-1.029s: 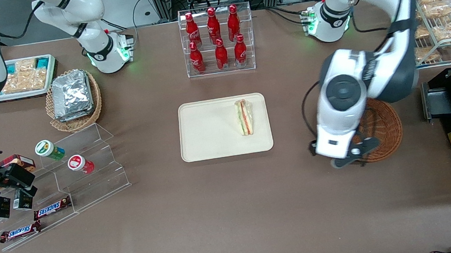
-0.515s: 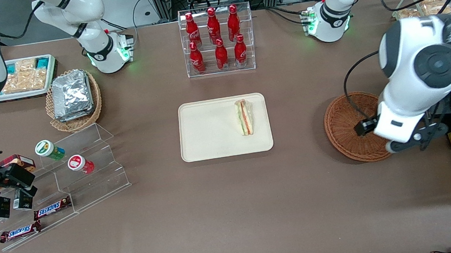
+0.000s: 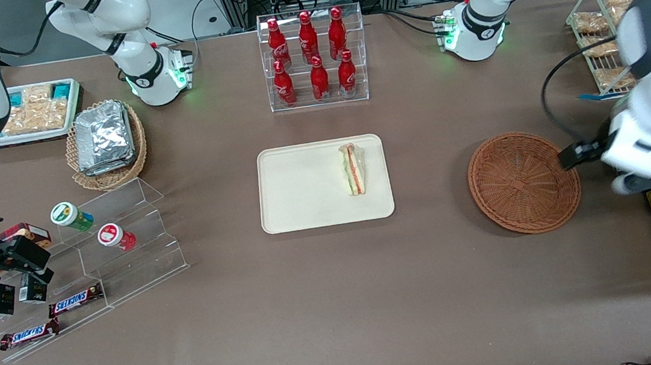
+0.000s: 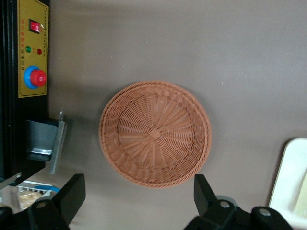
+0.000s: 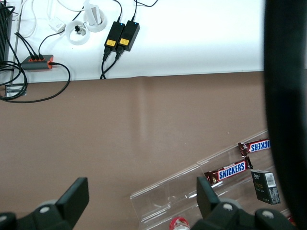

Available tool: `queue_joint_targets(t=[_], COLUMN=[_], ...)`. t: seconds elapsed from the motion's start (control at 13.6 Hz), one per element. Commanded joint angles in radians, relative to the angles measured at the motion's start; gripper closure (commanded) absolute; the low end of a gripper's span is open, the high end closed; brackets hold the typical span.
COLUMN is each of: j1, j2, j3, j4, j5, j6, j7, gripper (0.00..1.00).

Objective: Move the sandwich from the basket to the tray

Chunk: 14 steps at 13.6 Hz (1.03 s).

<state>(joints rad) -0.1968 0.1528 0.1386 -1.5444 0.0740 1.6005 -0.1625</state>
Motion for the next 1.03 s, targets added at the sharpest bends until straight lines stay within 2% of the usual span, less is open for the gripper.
queue_joint_targets(t=[0.0, 0.29, 0.51, 0.96], j1=[0.207, 0.351, 0.352, 0.352], j2=[-0.1, -0.162, -0.209, -0.191], j3=[-0.186, -0.356, -0.36, -0.361], j4=[-0.031, -0.033, -0.057, -0.056], j5=[-0.013, -0.014, -0.034, -0.057], j6=[-0.054, -0.1, -0.105, -0.106], j7=[0.112, 0.172, 0.176, 0.175], gripper=[0.0, 0.0, 0.0, 0.0])
